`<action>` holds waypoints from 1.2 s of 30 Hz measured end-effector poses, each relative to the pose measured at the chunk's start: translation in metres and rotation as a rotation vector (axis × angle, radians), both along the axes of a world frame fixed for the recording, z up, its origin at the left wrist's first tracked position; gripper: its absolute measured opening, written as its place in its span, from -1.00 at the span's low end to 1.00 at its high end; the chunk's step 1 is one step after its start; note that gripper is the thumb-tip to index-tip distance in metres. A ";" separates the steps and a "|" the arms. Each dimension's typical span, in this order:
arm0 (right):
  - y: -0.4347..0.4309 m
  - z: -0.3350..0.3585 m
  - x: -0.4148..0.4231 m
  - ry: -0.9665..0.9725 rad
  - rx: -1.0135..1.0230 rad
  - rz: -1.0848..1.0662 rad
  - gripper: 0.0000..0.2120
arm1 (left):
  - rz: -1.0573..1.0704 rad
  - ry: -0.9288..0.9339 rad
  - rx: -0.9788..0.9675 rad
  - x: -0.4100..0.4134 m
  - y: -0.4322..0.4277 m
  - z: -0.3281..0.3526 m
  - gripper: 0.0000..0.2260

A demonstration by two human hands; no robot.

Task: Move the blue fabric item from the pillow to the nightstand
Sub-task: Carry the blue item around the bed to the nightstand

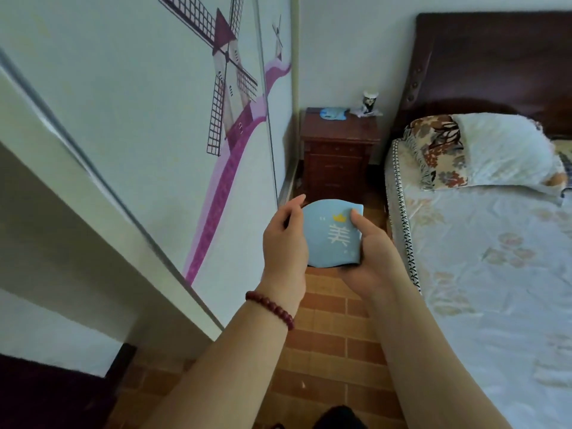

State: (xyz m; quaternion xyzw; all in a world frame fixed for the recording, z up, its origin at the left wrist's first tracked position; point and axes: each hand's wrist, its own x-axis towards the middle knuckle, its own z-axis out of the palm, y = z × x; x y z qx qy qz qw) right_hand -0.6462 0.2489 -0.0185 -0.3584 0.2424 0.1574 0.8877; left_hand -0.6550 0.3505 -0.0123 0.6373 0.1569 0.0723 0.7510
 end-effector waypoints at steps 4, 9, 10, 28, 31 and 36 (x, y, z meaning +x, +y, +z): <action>-0.020 -0.006 0.038 0.017 -0.045 -0.049 -0.61 | -0.049 0.027 -0.010 0.043 -0.021 -0.006 -0.82; -0.055 -0.007 0.100 0.019 -0.061 -0.124 -0.69 | -0.087 0.042 -0.023 0.110 -0.057 -0.007 -0.80; -0.062 -0.006 0.114 -0.005 -0.051 -0.132 -0.73 | -0.089 0.031 -0.020 0.126 -0.066 -0.006 -0.78; -0.184 -0.004 0.350 -0.002 -0.059 -0.129 -0.78 | -0.128 0.086 -0.104 0.369 -0.186 -0.014 -0.81; -0.180 -0.010 0.390 0.010 -0.060 -0.102 -0.74 | -0.093 0.101 -0.126 0.408 -0.182 -0.017 -0.85; -0.173 -0.016 0.475 0.010 -0.032 -0.116 -0.75 | -0.103 0.121 -0.162 0.493 -0.173 -0.021 -0.92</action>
